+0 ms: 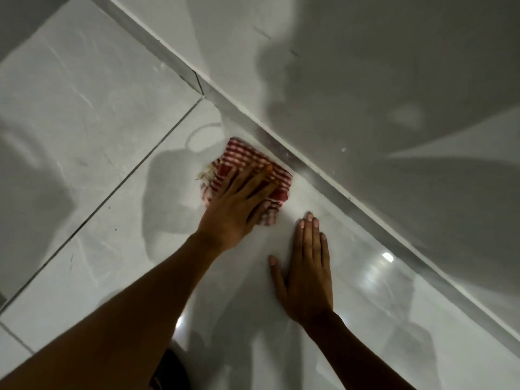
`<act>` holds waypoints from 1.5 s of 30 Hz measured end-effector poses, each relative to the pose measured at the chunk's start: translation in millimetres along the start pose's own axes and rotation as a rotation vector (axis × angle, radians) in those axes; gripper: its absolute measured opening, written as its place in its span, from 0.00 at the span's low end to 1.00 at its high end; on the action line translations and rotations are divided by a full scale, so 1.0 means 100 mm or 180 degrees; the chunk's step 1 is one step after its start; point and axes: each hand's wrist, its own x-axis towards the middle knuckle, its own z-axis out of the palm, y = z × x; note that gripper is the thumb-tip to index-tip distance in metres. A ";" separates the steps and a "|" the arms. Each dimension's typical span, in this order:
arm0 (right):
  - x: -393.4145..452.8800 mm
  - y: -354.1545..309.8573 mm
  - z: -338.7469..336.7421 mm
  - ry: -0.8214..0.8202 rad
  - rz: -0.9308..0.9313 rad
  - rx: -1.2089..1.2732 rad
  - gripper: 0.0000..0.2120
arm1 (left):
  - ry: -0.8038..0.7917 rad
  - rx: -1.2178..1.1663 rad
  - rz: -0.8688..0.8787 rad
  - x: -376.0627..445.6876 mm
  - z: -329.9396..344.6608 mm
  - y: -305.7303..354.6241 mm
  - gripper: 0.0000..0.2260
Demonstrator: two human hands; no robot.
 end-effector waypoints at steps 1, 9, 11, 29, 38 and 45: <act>-0.01 0.02 -0.01 0.0001 -0.0025 -0.0008 0.45 | 0.0145 0.0033 -0.0222 -0.03 0.01 0.01 0.24; -0.03 0.01 0.03 0.0081 -0.0005 0.0037 0.44 | 0.0357 -0.0090 -0.1145 0.36 0.03 0.36 0.23; -0.02 0.01 0.00 0.0102 -0.0008 0.0040 0.44 | 0.0076 -0.0049 -0.0436 0.23 -0.05 0.21 0.24; -0.15 0.00 -0.04 -0.0194 0.0201 0.0156 0.47 | -0.0324 -0.0511 -0.0170 0.40 -0.33 0.78 0.22; -1.28 -0.49 -1.36 -0.0491 0.0317 0.0230 0.45 | -0.0823 -0.2124 -0.1982 -0.67 -1.90 1.47 0.11; -1.24 -1.30 -2.80 -0.0447 -0.0226 0.0274 0.42 | 0.0248 -0.2021 -0.1964 -1.15 -3.22 1.94 0.21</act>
